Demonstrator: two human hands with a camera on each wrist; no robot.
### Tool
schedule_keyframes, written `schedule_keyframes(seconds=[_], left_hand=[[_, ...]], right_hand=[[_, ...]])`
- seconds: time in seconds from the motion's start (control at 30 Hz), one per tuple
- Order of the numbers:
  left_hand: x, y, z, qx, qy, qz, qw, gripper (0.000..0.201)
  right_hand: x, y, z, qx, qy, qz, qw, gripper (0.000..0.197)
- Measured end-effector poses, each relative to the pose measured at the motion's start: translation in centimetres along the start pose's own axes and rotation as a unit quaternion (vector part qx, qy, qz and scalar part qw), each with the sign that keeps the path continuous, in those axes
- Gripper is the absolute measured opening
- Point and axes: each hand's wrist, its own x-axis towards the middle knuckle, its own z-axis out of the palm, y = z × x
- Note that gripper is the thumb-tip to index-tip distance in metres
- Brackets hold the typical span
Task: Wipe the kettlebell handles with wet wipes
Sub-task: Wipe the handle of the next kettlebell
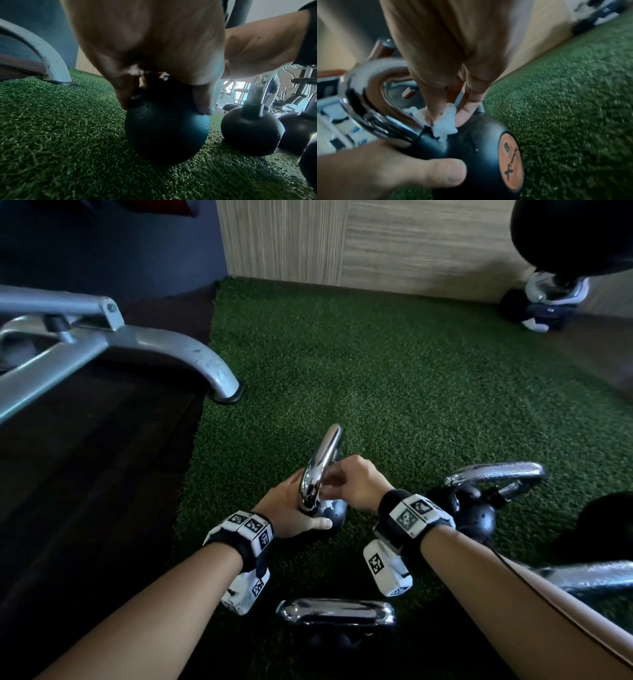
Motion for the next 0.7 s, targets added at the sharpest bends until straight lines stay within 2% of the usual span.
schedule_keyframes(seconds=[0.17,0.27,0.47,0.6,0.7], left_hand=[[-1.1,0.4,0.0,-0.008,0.015,0.033,0.999,0.094],[-1.8,0.7,-0.1,0.01,0.022,0.056,0.998,0.103],[-2.1,1.2,-0.3,0.011,0.018,0.061,0.998,0.106],[-2.3,0.8,0.0,-0.018,0.026,0.06,0.998,0.107],[-2.0,0.5,0.3,-0.036,0.026,0.043,0.998,0.104]], right_hand=[[0.5,-0.1,0.1,-0.016,-0.063,-0.007,0.998,0.015],[0.5,0.3,-0.1,0.059,-0.097,-0.025,0.993,0.017],[0.7,0.4,-0.5,0.054,-0.108,-0.012,0.993,0.012],[0.1,0.0,-0.7,0.162,-0.15,0.0,0.975,0.021],[-0.5,0.3,-0.7,0.297,-0.165,0.042,0.94,0.024]])
